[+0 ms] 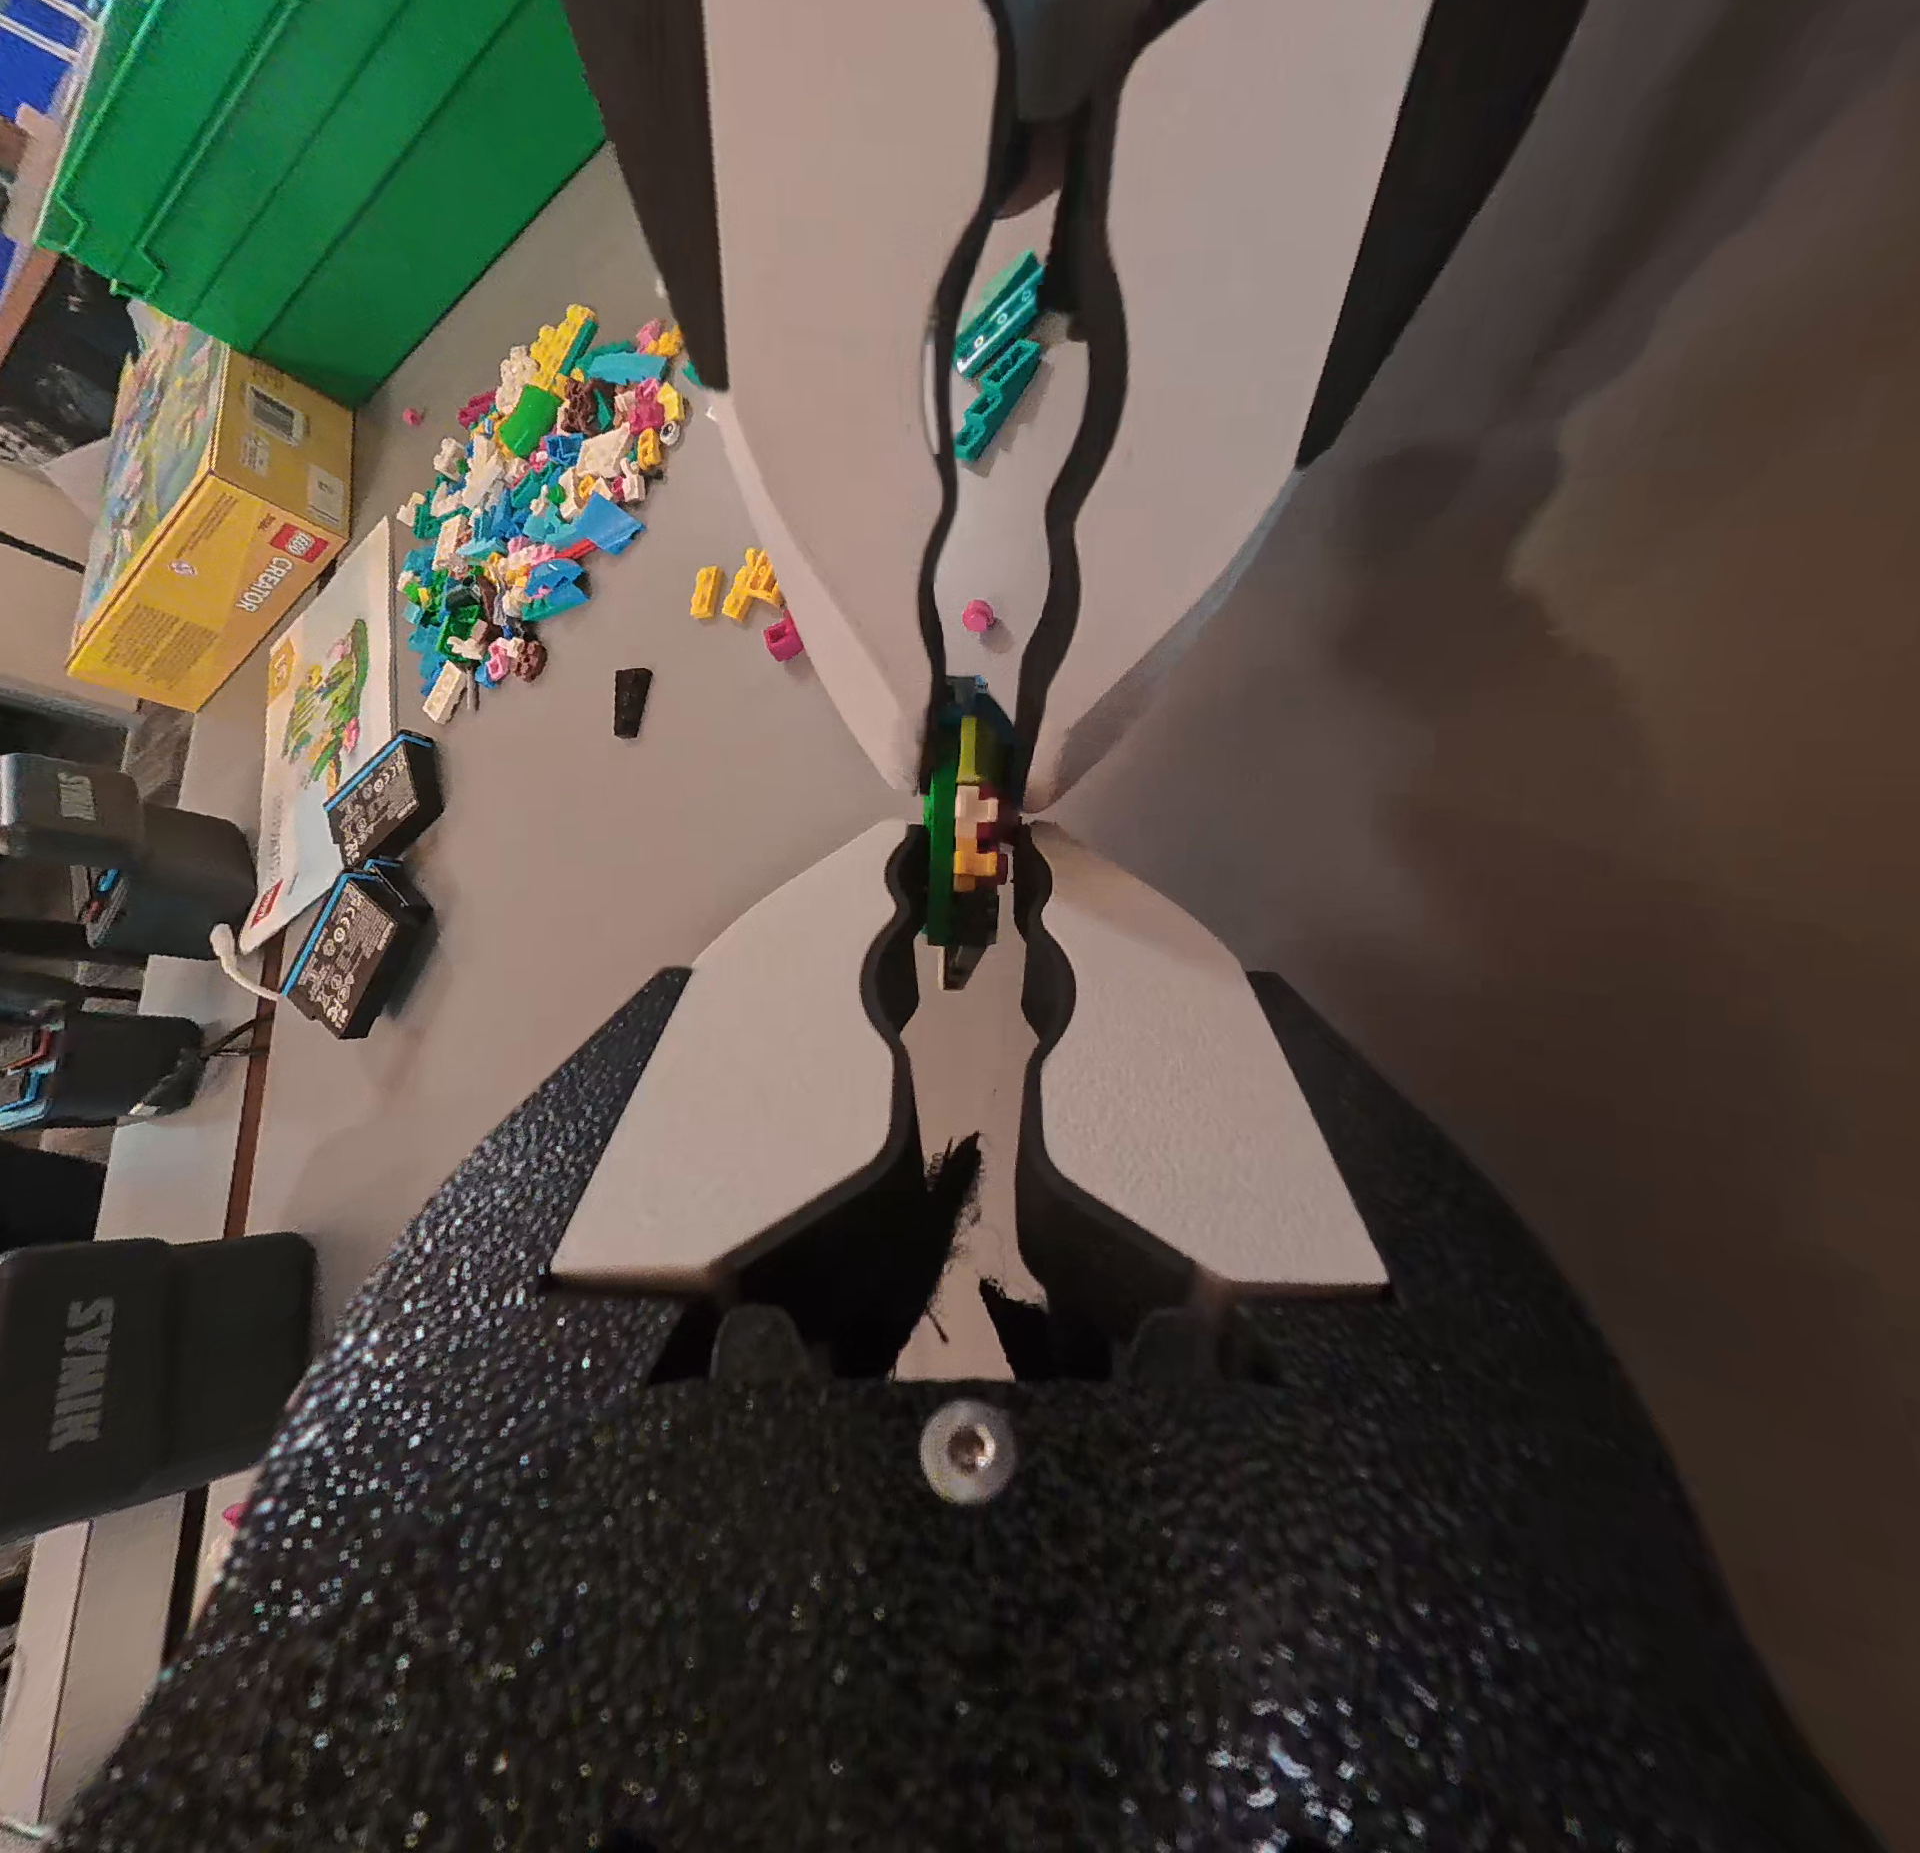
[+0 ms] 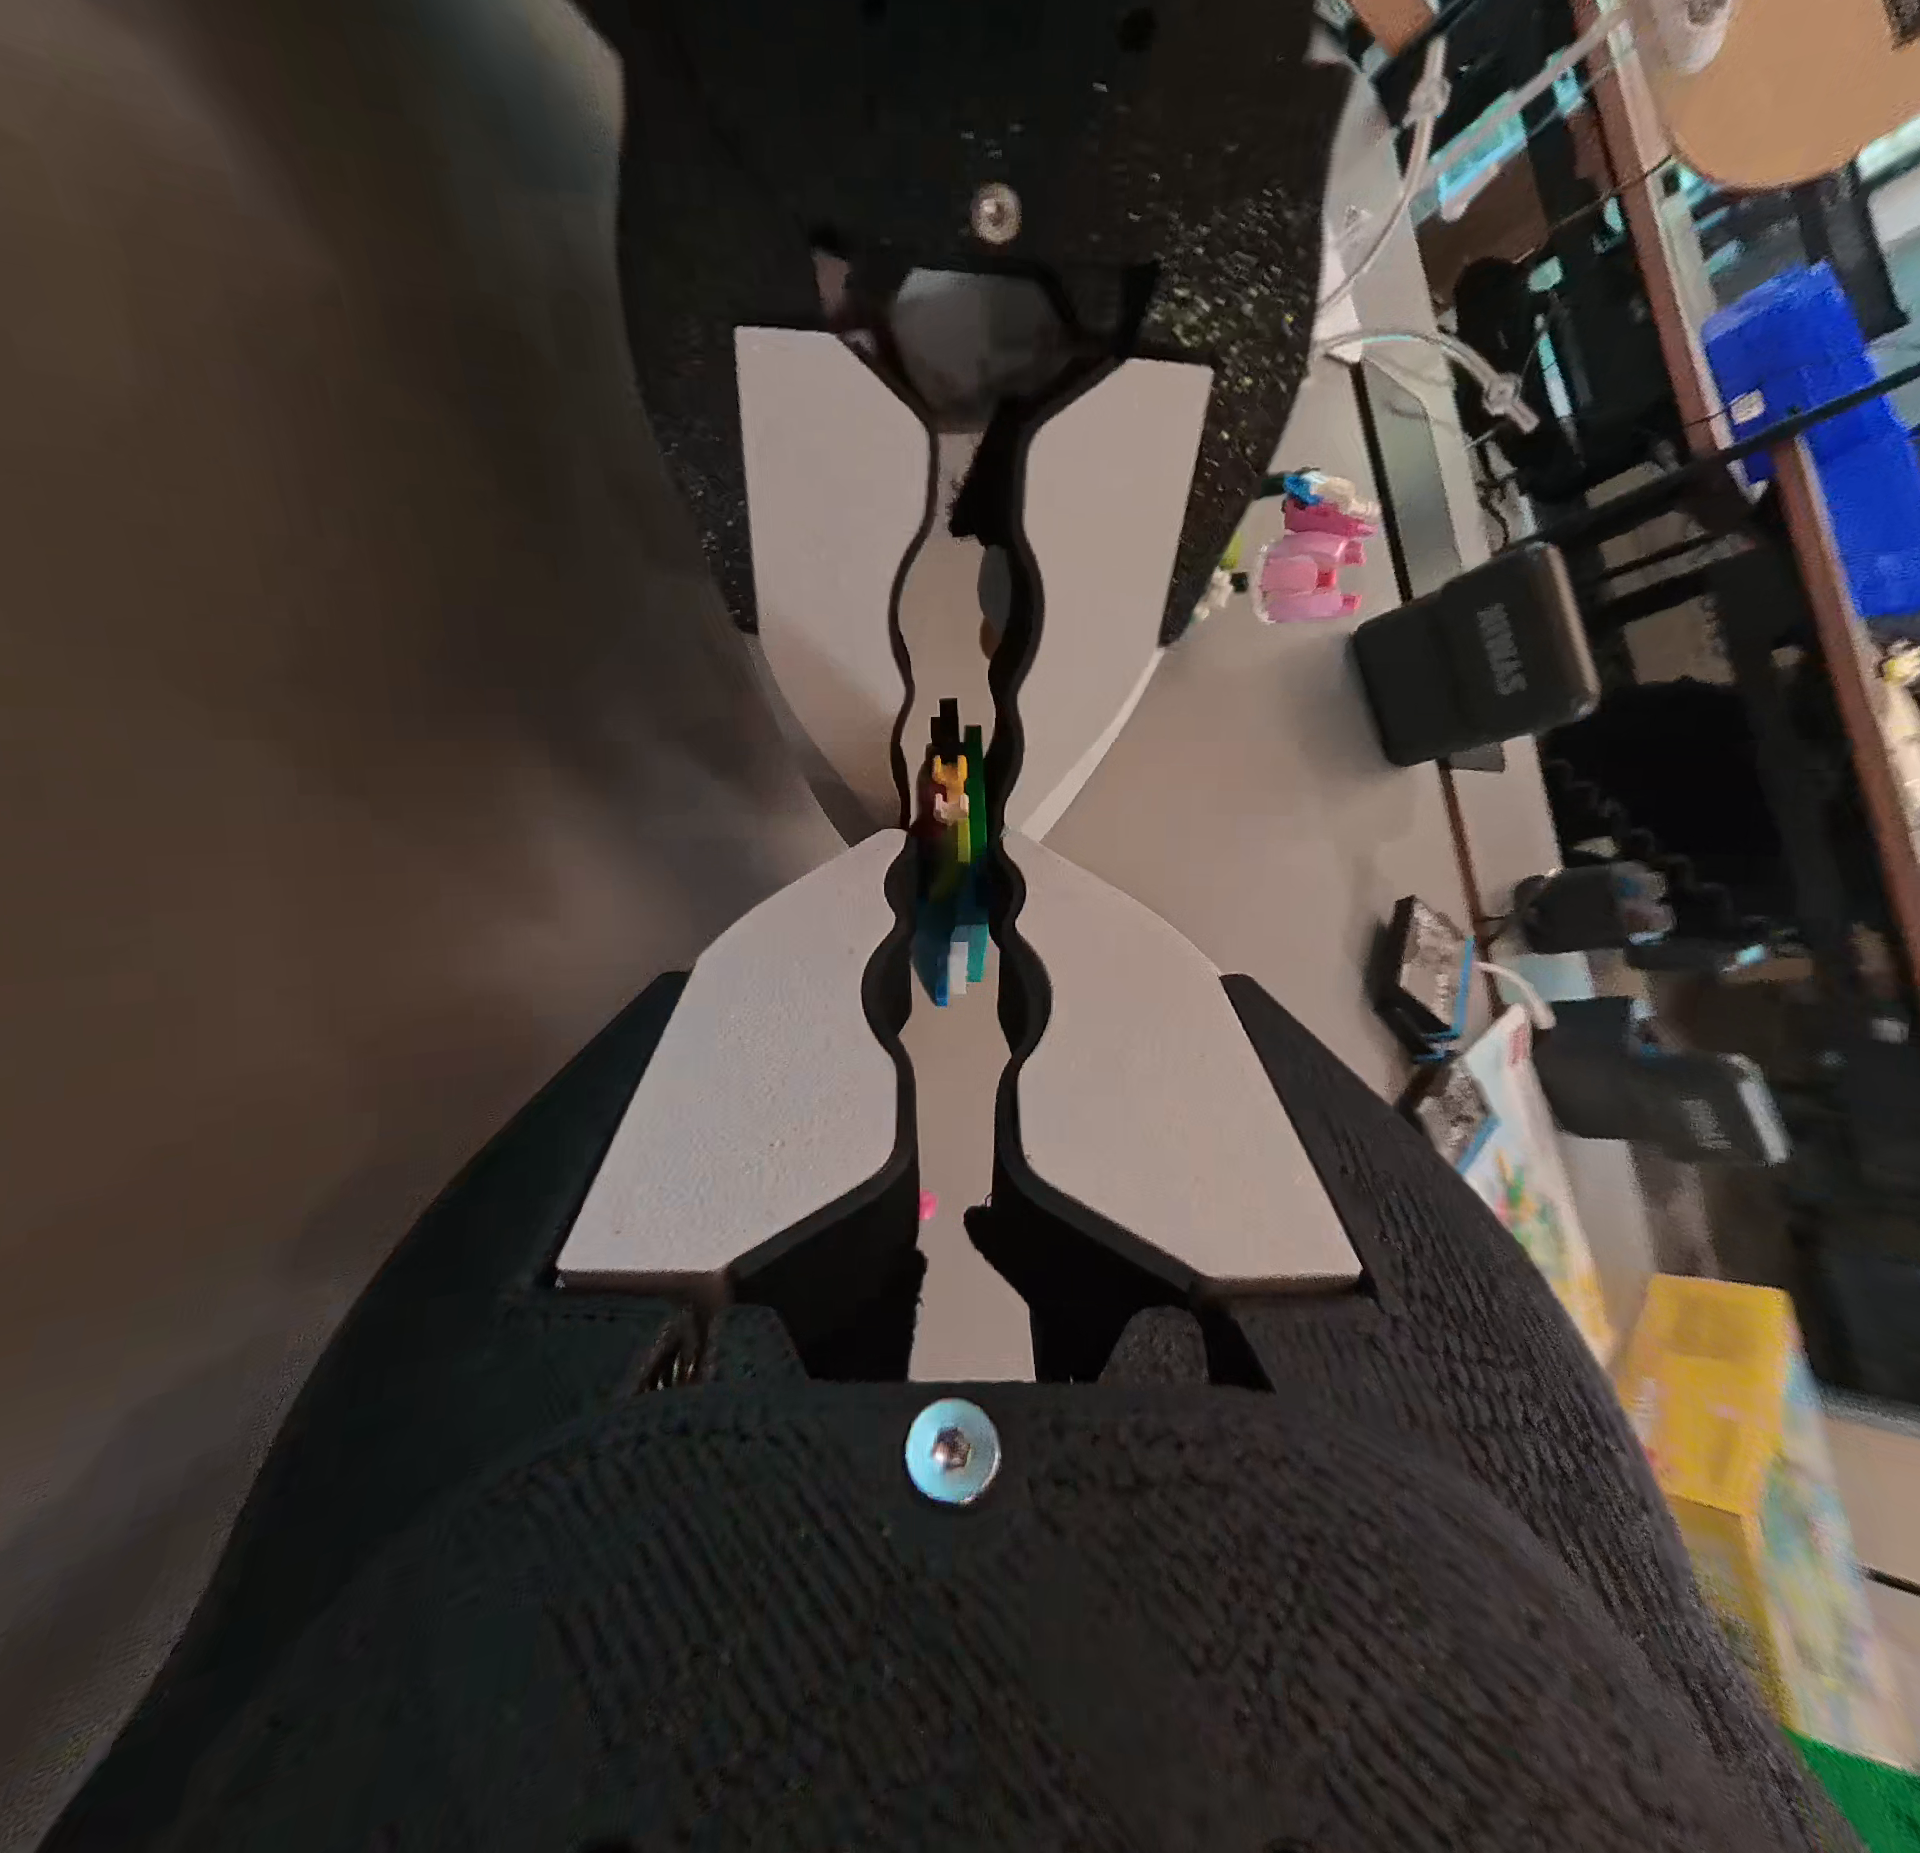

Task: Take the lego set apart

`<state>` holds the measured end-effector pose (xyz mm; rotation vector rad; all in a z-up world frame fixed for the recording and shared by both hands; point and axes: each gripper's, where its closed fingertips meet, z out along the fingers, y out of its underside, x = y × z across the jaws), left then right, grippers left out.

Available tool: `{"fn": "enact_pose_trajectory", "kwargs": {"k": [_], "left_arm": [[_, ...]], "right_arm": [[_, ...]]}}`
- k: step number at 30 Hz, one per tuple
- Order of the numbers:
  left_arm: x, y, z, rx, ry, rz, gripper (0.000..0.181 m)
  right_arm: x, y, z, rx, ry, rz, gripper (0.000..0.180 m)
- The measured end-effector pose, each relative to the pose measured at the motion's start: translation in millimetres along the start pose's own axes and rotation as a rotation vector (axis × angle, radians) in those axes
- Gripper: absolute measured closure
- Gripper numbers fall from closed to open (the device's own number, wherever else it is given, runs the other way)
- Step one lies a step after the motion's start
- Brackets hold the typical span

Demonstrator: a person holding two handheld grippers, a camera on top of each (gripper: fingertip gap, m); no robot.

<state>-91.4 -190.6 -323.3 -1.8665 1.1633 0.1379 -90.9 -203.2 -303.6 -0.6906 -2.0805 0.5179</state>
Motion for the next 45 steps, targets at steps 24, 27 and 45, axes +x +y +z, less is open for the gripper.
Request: {"fn": "enact_pose_trajectory", "kwargs": {"k": [24,27,45], "left_arm": [[11,18,5,-0.120,0.128,-0.173,0.165],[16,17,6,-0.087,0.191,-0.278,0.165],[14,-6,-3,0.199,0.373,-0.617,0.165]], "right_arm": [[-6,1,8,-0.097,-0.018,-0.134,0.177],[-9,1,8,-0.095,0.013,-0.247,0.177],[-7,12,1,0.116,-0.150,0.424,0.148]]}}
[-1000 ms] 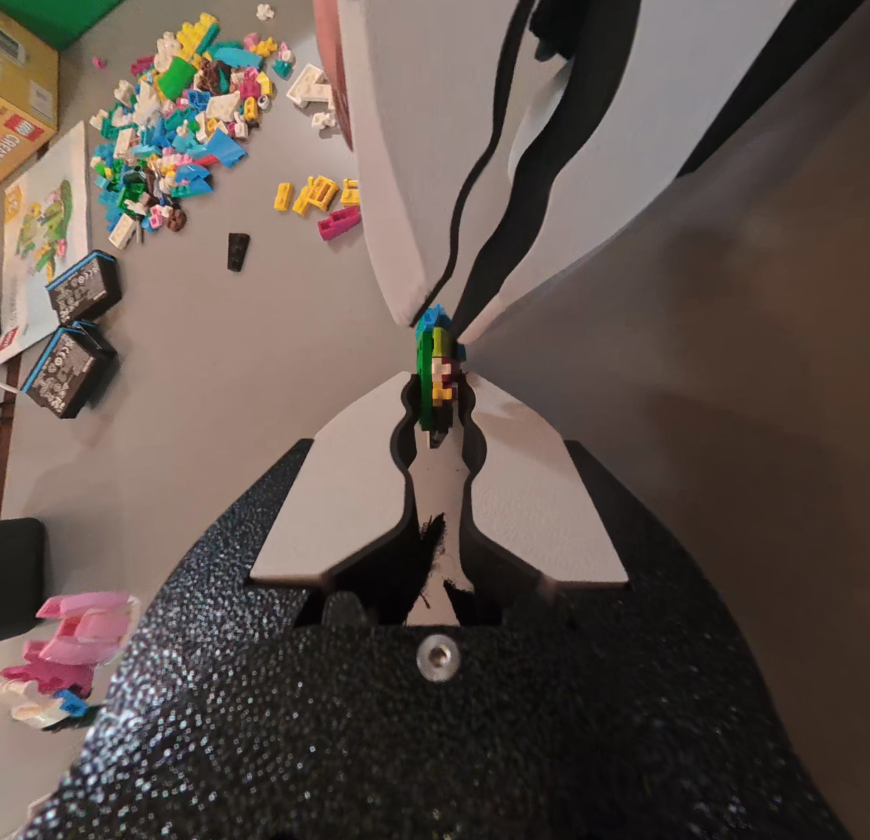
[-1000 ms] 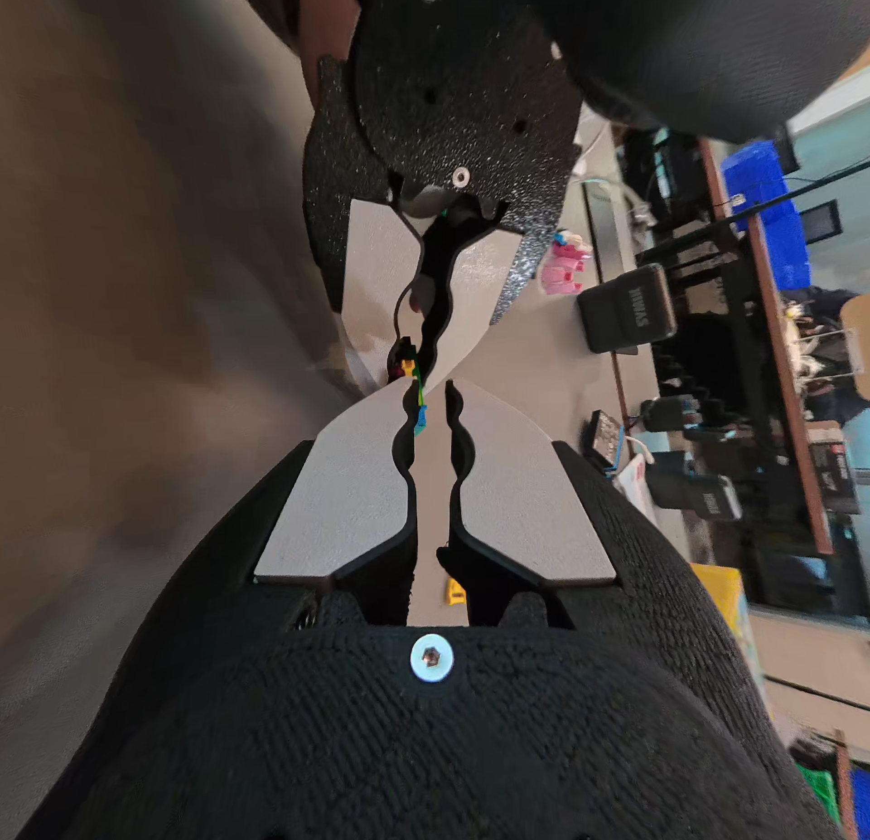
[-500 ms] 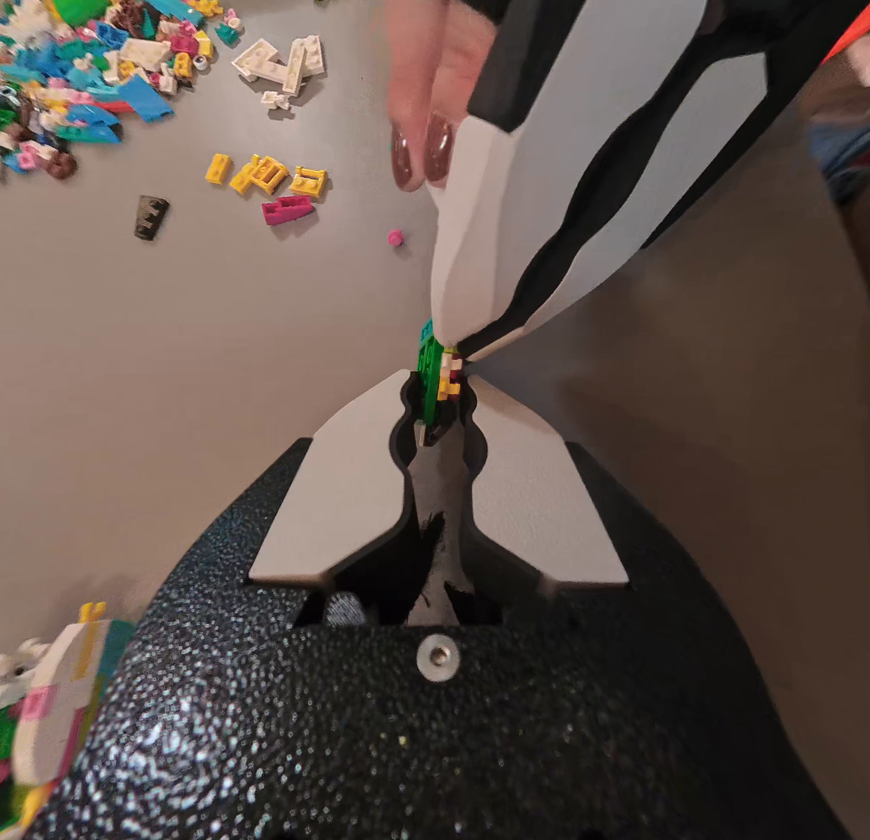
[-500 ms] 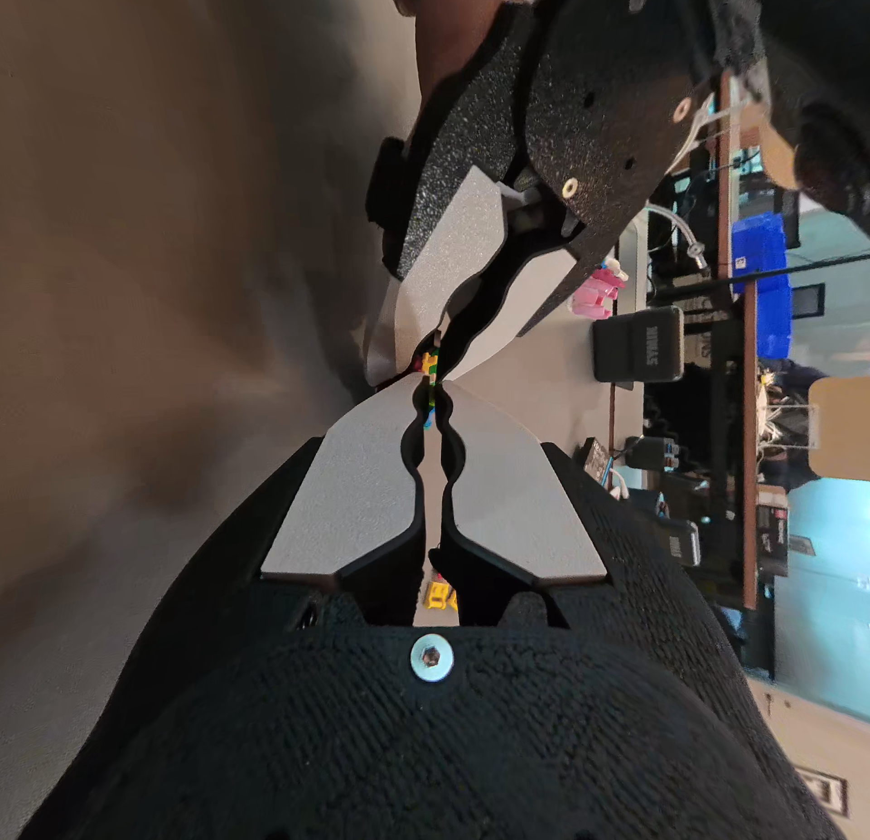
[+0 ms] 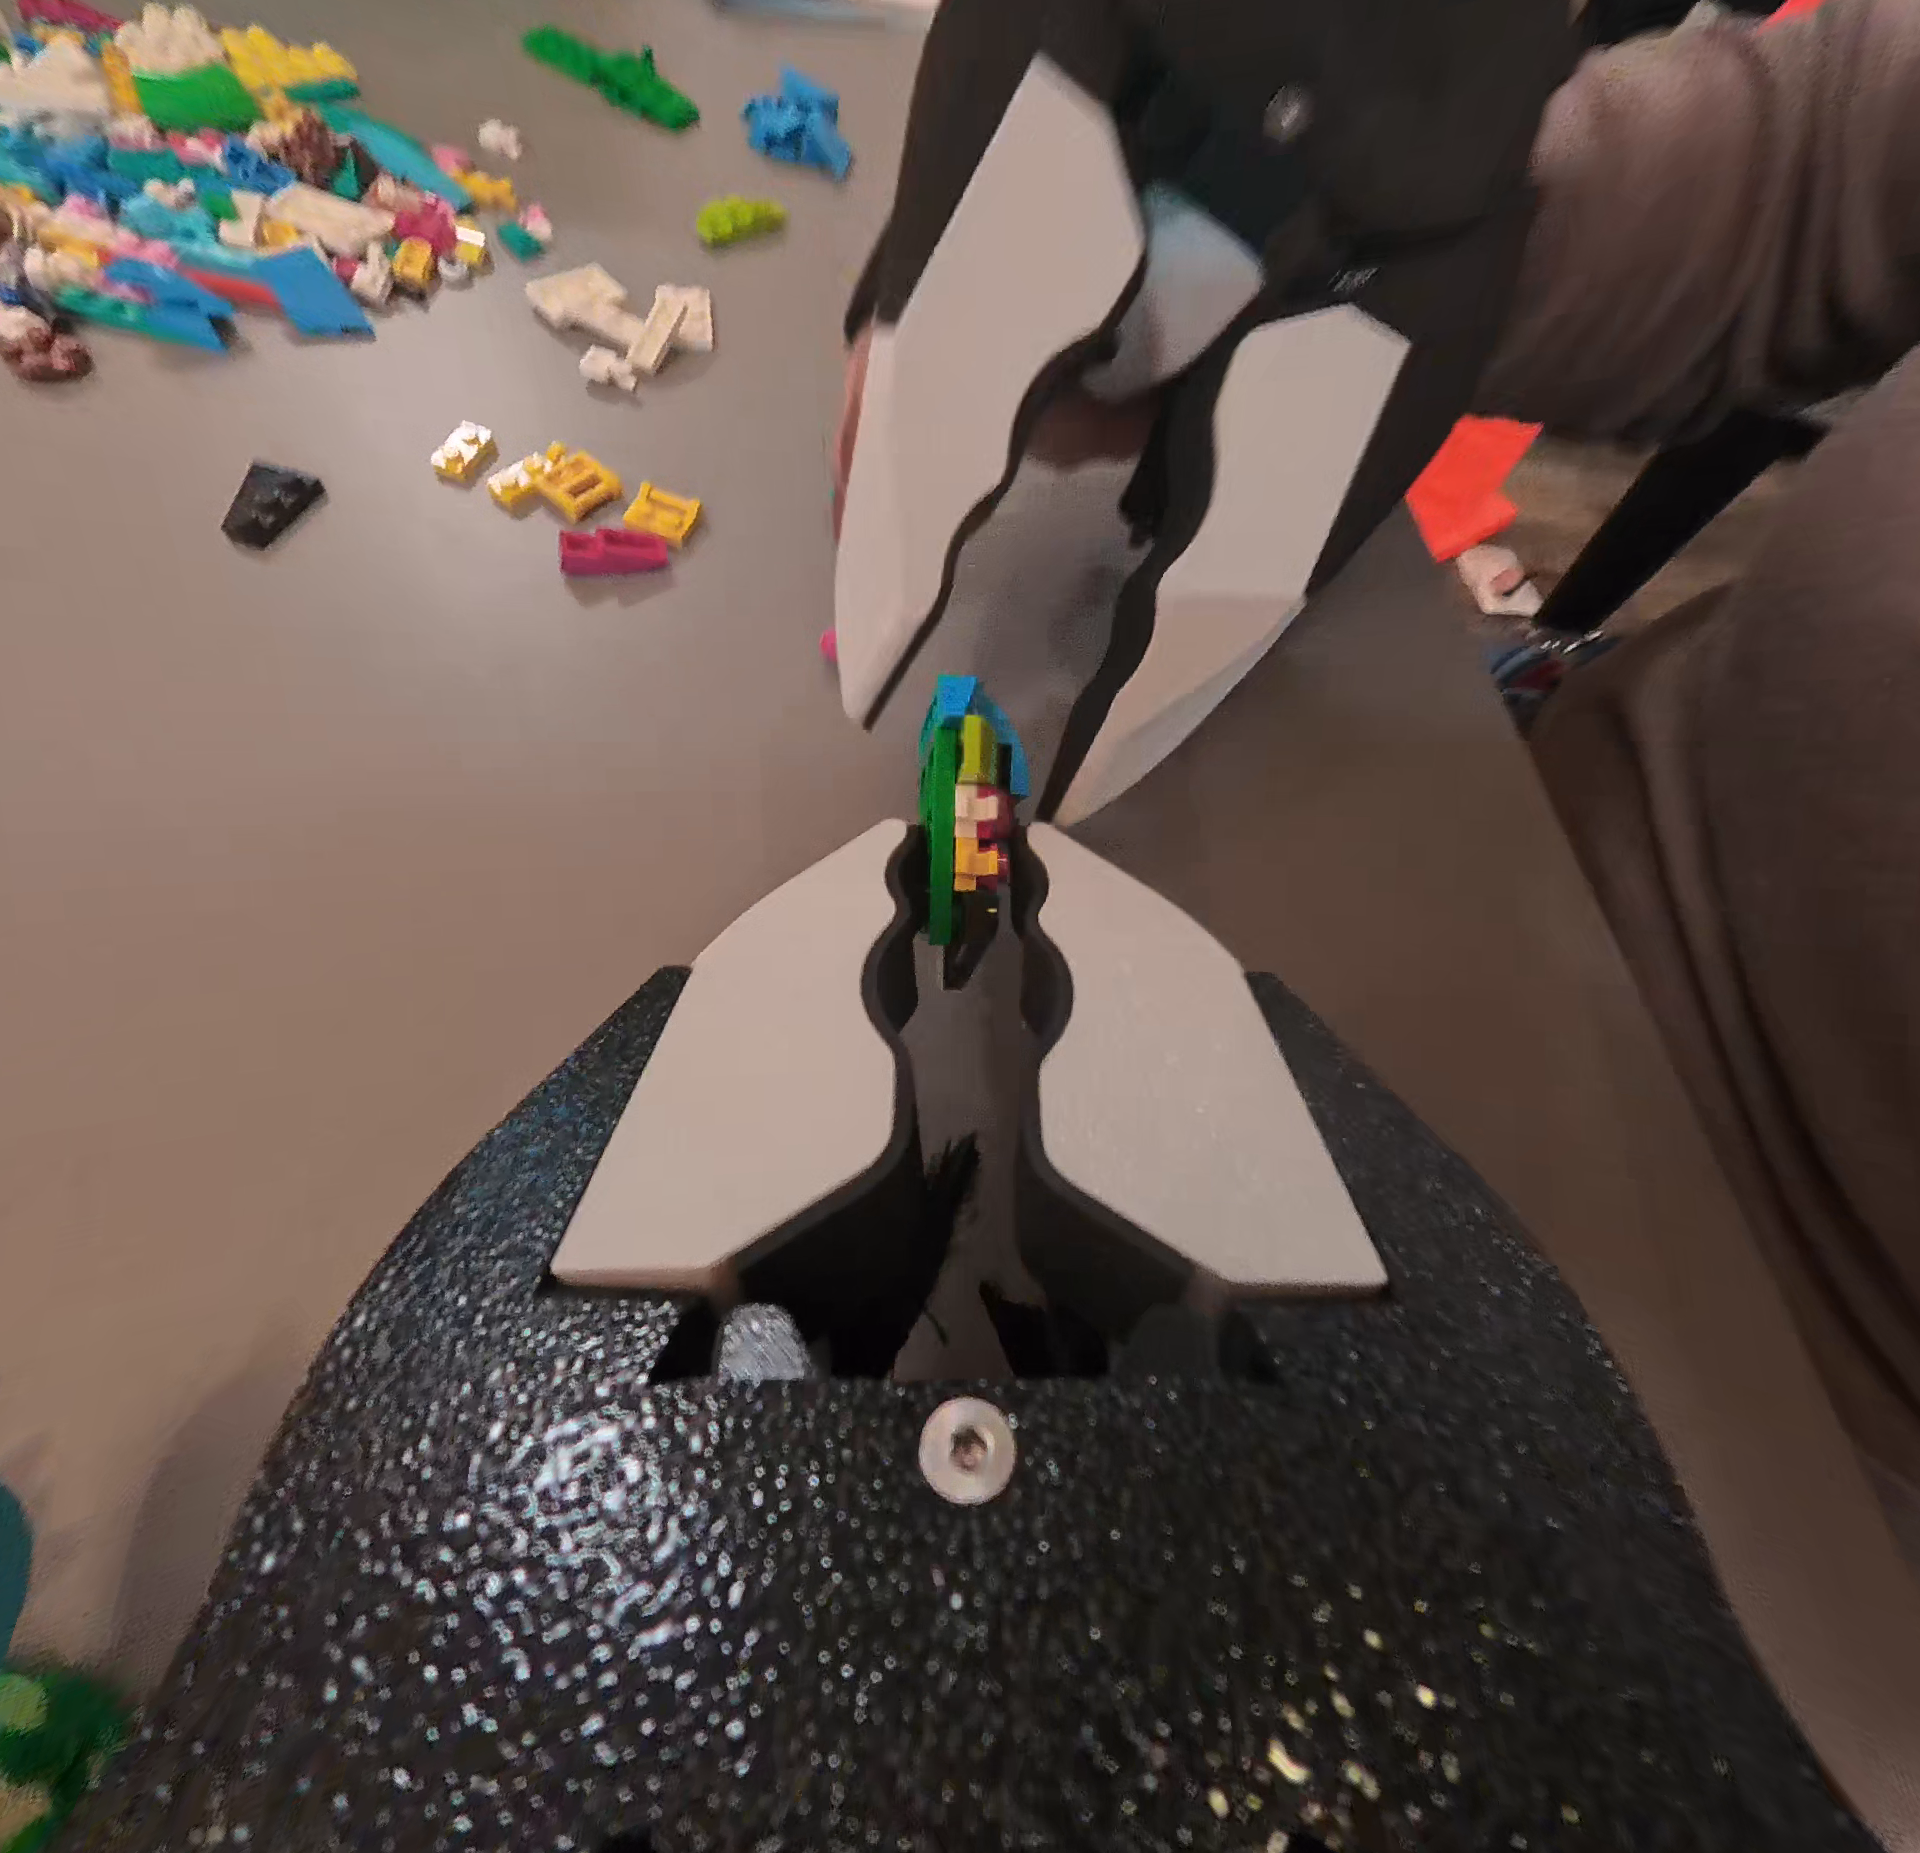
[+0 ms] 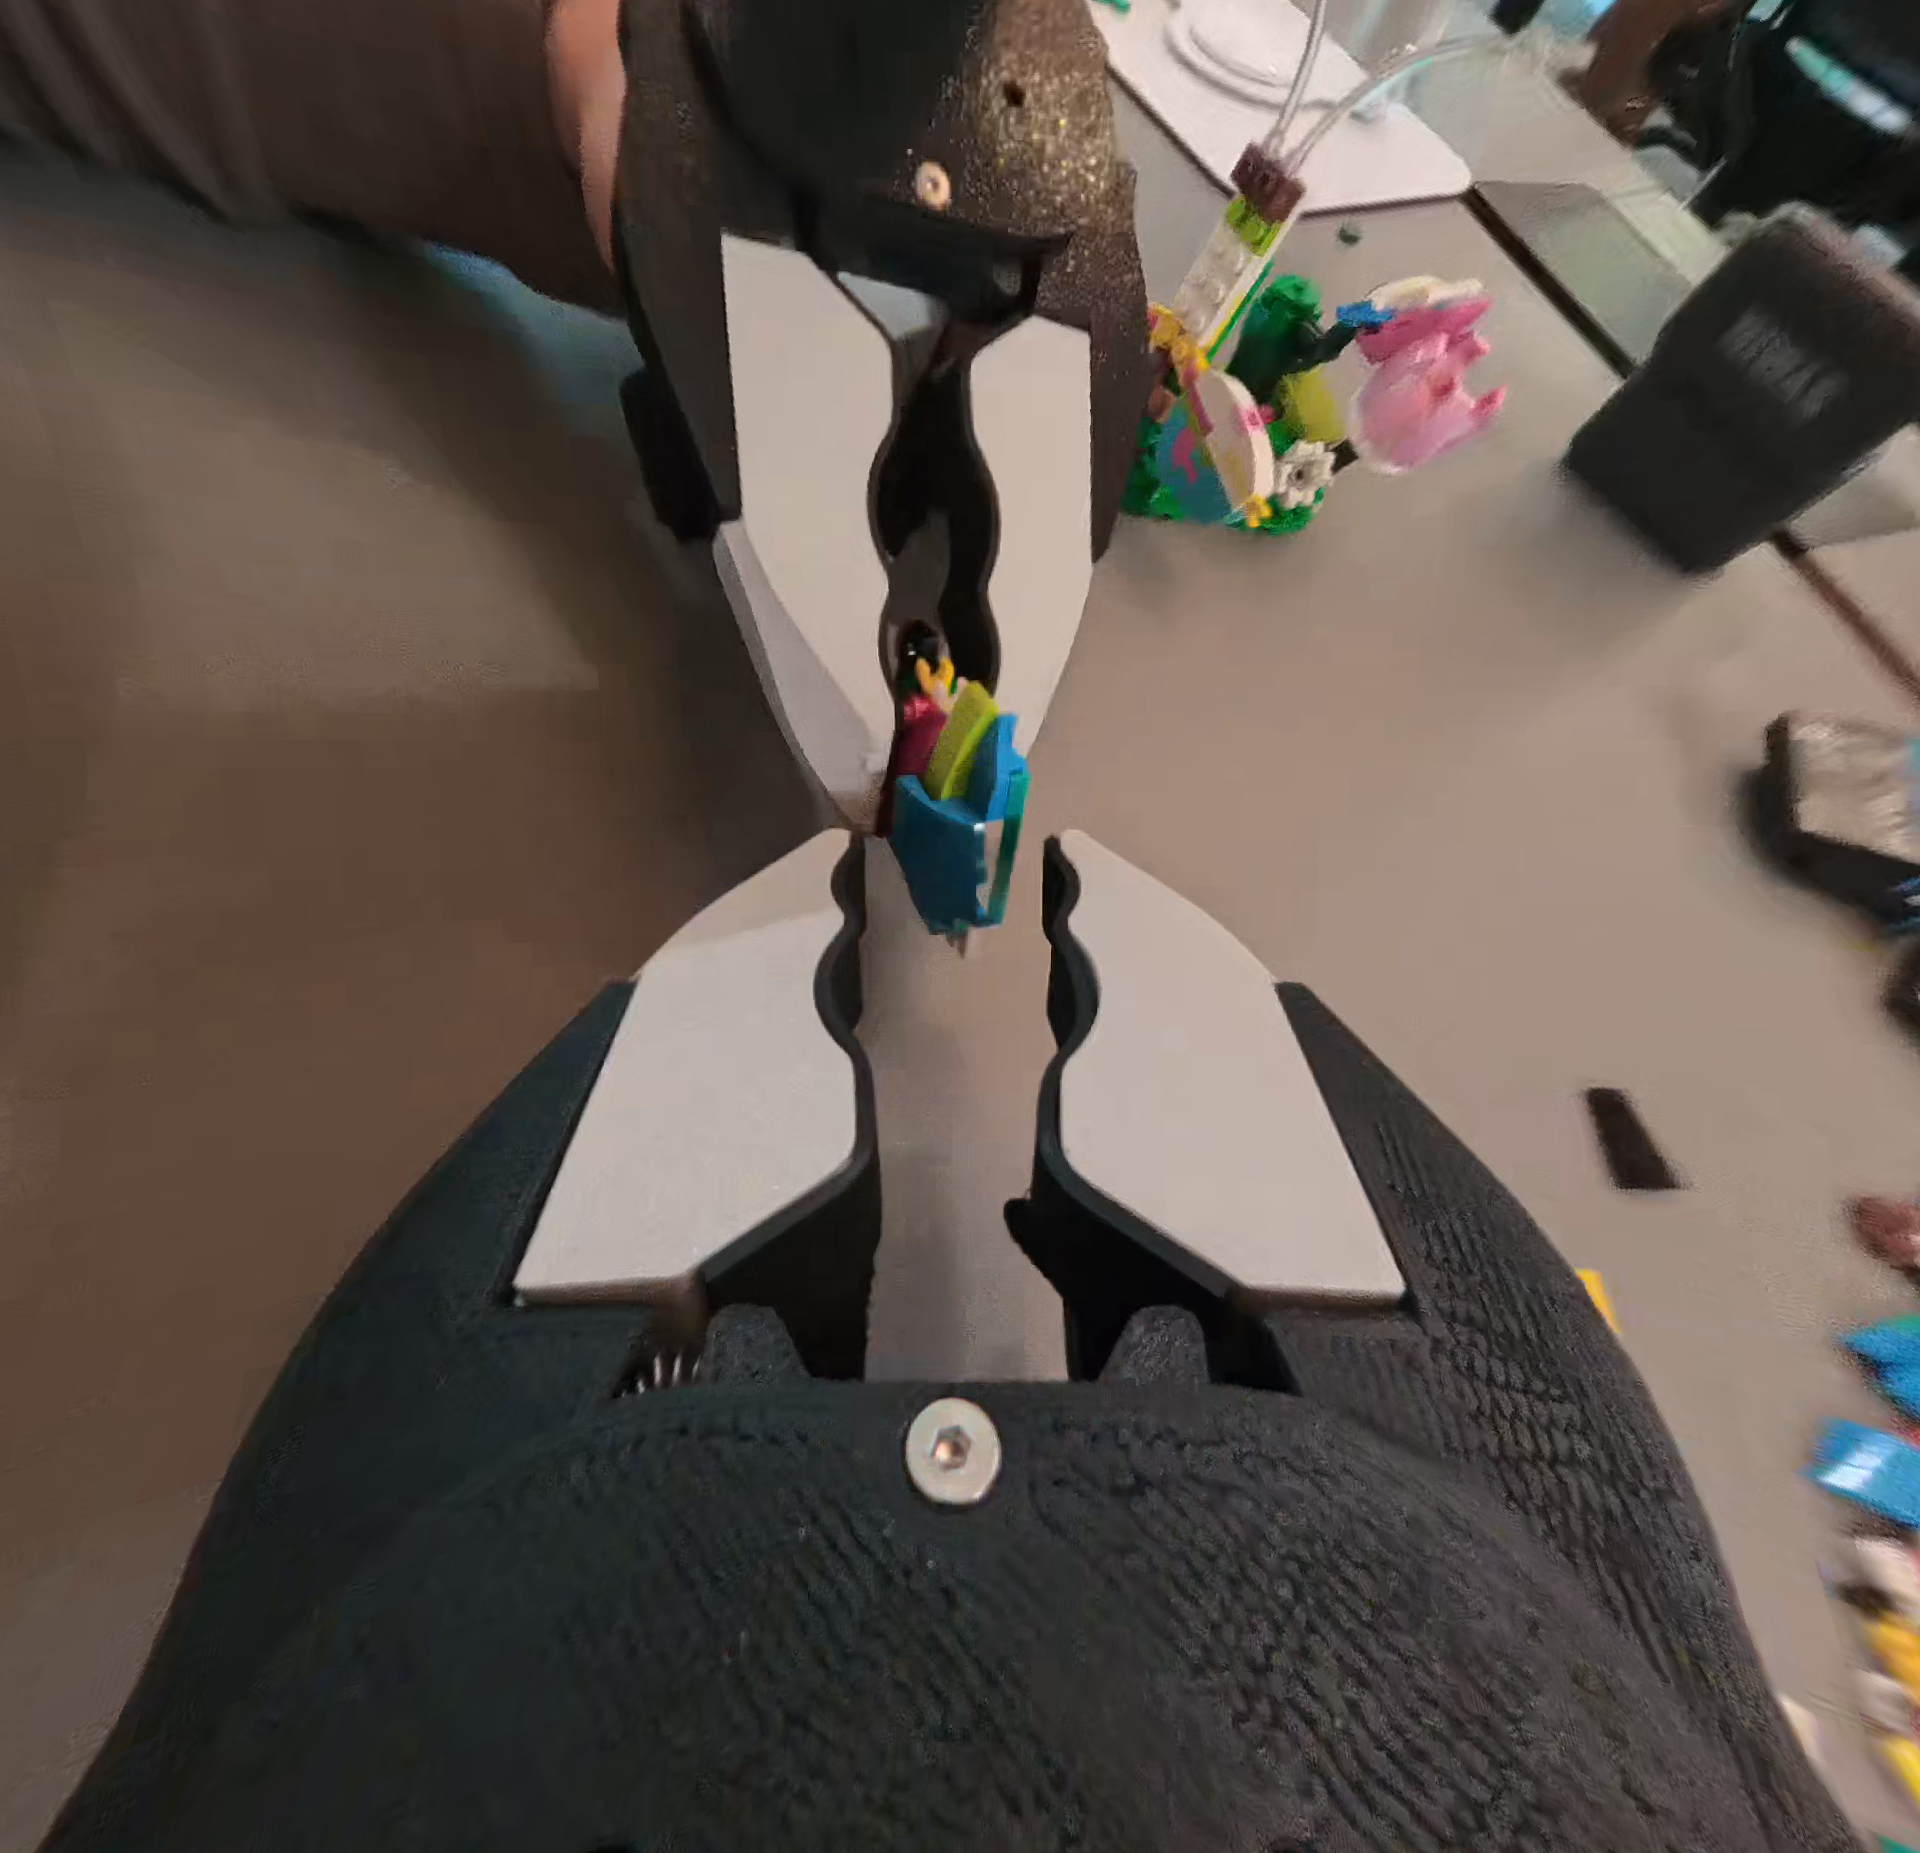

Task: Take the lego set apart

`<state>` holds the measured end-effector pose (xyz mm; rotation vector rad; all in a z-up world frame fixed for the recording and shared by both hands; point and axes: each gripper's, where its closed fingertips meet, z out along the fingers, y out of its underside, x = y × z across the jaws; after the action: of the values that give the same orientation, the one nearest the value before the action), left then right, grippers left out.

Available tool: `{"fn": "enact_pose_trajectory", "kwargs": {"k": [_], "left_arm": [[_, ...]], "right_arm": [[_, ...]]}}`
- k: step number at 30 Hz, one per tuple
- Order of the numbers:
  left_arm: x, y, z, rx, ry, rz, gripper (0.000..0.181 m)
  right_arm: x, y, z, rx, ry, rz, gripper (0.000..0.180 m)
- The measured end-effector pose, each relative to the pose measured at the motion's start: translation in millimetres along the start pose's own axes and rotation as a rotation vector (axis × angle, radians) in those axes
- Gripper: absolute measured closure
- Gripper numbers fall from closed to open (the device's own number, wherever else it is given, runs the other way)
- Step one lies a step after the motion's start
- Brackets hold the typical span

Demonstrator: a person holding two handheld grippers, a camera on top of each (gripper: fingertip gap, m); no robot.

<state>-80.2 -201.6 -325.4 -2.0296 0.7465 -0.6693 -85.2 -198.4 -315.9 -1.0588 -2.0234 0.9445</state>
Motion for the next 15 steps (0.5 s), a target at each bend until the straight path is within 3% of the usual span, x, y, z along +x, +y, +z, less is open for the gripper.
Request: {"fn": "enact_pose_trajectory", "kwargs": {"k": [5,15], "left_arm": [[5,-11,-4,0.089,0.033,0.001,0.166],[-1,-21,-7,0.184,0.013,-0.063,0.166]], "right_arm": [[-1,-7,-7,0.150,-0.029,0.157,0.160],[10,-12,-13,0.165,0.129,0.124,0.159]]}}
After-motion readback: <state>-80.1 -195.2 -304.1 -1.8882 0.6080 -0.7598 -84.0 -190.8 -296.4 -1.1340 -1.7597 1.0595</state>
